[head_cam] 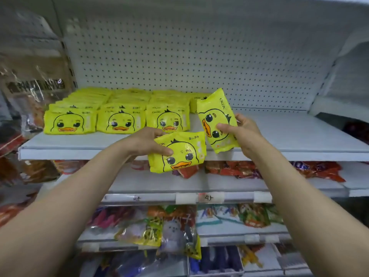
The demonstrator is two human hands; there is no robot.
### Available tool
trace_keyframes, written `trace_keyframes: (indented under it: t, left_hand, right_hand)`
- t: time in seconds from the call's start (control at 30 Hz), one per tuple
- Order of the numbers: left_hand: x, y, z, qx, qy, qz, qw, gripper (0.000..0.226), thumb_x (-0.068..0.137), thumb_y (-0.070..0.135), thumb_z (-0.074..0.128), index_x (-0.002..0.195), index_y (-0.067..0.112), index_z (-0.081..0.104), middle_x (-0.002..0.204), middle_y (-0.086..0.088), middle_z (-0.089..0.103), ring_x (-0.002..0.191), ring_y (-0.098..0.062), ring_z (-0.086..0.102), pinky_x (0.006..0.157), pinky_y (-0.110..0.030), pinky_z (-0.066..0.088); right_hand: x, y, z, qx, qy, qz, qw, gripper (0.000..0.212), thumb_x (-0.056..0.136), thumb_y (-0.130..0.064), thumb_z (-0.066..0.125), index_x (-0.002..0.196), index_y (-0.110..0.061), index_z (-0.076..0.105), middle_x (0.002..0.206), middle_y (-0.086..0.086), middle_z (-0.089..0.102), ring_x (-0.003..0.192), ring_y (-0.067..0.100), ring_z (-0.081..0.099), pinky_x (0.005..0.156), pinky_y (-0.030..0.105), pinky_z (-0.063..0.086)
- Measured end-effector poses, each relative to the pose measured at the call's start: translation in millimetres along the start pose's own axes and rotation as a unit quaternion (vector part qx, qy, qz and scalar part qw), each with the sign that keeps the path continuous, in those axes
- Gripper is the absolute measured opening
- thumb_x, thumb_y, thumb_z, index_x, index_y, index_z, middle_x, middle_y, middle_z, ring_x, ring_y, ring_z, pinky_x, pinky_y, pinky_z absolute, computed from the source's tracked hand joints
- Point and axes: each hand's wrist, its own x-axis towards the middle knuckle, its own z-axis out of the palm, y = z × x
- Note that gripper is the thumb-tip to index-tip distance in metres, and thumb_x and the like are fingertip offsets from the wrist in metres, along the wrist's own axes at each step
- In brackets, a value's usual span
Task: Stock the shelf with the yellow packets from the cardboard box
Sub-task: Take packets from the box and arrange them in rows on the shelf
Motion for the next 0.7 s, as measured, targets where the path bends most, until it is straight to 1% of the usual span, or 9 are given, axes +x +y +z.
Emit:
trace_keyframes:
  t: [0.07,0.17,0.23,0.3,0.37,0.47,0.53,0.6,0.7]
  left_hand:
    - [21.9,8.7,-0.9,0.001,-0.011,0.007,1.0,0.032,0.071,0.011,0.084,0.095,0.023,0.066,0.095,0.012,0.068,0.088,0.001,0.062,0.076,-0.015,0.049]
    - [55.3,13.7,-2.9,0.007,-0.026,0.024,0.999,0.03,0.071,0.013,0.084,0.095,0.019,0.067,0.095,0.012,0.067,0.095,-0.007,0.062,0.067,-0.009,0.041]
    - [71.3,16.4,-3.5,0.009,-0.04,0.028,0.999,0.027,0.072,0.013,0.084,0.087,0.024,0.064,0.086,0.017,0.062,0.083,0.003,0.058,0.064,-0.005,0.039]
    - [86.7,17.2,-3.5,0.014,-0.05,0.029,0.998,0.026,0.071,0.015,0.085,0.085,0.024,0.065,0.088,0.014,0.065,0.086,0.005,0.058,0.072,-0.009,0.043]
    - [98.2,16.6,-2.4,0.026,-0.051,0.029,0.998,0.03,0.068,0.018,0.087,0.093,0.018,0.069,0.098,0.006,0.071,0.1,-0.005,0.062,0.088,-0.023,0.045]
    - [114.1,17.7,0.8,0.047,-0.057,0.026,0.997,0.035,0.063,0.024,0.09,0.092,0.02,0.071,0.099,0.006,0.073,0.103,-0.013,0.065,0.101,-0.037,0.046]
    - [123.7,19.4,4.0,0.056,-0.064,0.029,0.996,0.042,0.056,0.033,0.093,0.091,0.022,0.072,0.102,0.007,0.073,0.108,-0.015,0.063,0.105,-0.043,0.044]
    - [131.1,23.5,6.8,0.054,-0.058,0.03,0.996,0.04,0.058,0.031,0.093,0.091,0.022,0.071,0.102,0.004,0.073,0.107,-0.017,0.064,0.104,-0.043,0.045]
    - [136.4,33.6,10.9,0.033,-0.05,0.031,0.998,0.032,0.066,0.019,0.088,0.091,0.019,0.069,0.098,0.0,0.074,0.093,-0.018,0.07,0.093,-0.038,0.053]
  right_hand:
    - [23.8,-1.8,-6.7,-0.037,0.002,0.003,0.999,0.039,0.072,-0.008,0.085,0.103,-0.02,0.066,0.103,0.004,0.074,0.088,0.024,0.073,0.074,0.039,0.061]
    - [56.7,-0.7,-13.9,-0.103,-0.015,0.032,0.994,0.033,0.071,-0.008,0.085,0.094,-0.021,0.066,0.098,0.007,0.074,0.072,0.016,0.071,0.058,0.026,0.056]
    - [76.4,2.9,-17.6,-0.154,-0.031,0.045,0.987,0.031,0.07,-0.009,0.086,0.095,-0.014,0.068,0.093,0.009,0.074,0.066,0.014,0.069,0.053,0.022,0.054]
    - [93.6,4.3,-20.6,-0.198,-0.041,0.045,0.978,0.033,0.071,-0.009,0.086,0.099,-0.009,0.069,0.087,0.007,0.073,0.061,0.01,0.068,0.051,0.019,0.051]
    - [110.1,5.3,-24.7,-0.239,-0.057,0.032,0.969,0.03,0.072,-0.009,0.086,0.096,-0.012,0.07,0.082,0.001,0.071,0.056,0.005,0.066,0.048,0.015,0.047]
    - [139.0,5.6,-31.1,-0.318,-0.088,0.01,0.944,0.031,0.068,-0.016,0.089,0.091,-0.019,0.07,0.088,-0.002,0.071,0.075,0.012,0.068,0.062,0.02,0.051]
    - [163.6,8.6,-32.2,-0.372,-0.103,-0.015,0.922,0.041,0.065,-0.024,0.091,0.1,-0.021,0.07,0.104,-0.003,0.07,0.097,0.013,0.065,0.086,0.028,0.053]
    - [184.8,10.2,-29.8,-0.418,-0.117,-0.042,0.9,0.052,0.065,-0.029,0.091,0.111,-0.021,0.068,0.115,-0.004,0.065,0.111,0.01,0.057,0.1,0.031,0.045]
    - [214.8,12.2,-24.4,-0.441,-0.151,-0.068,0.882,0.059,0.066,-0.031,0.091,0.118,-0.022,0.066,0.123,-0.002,0.062,0.122,0.013,0.053,0.105,0.033,0.042]
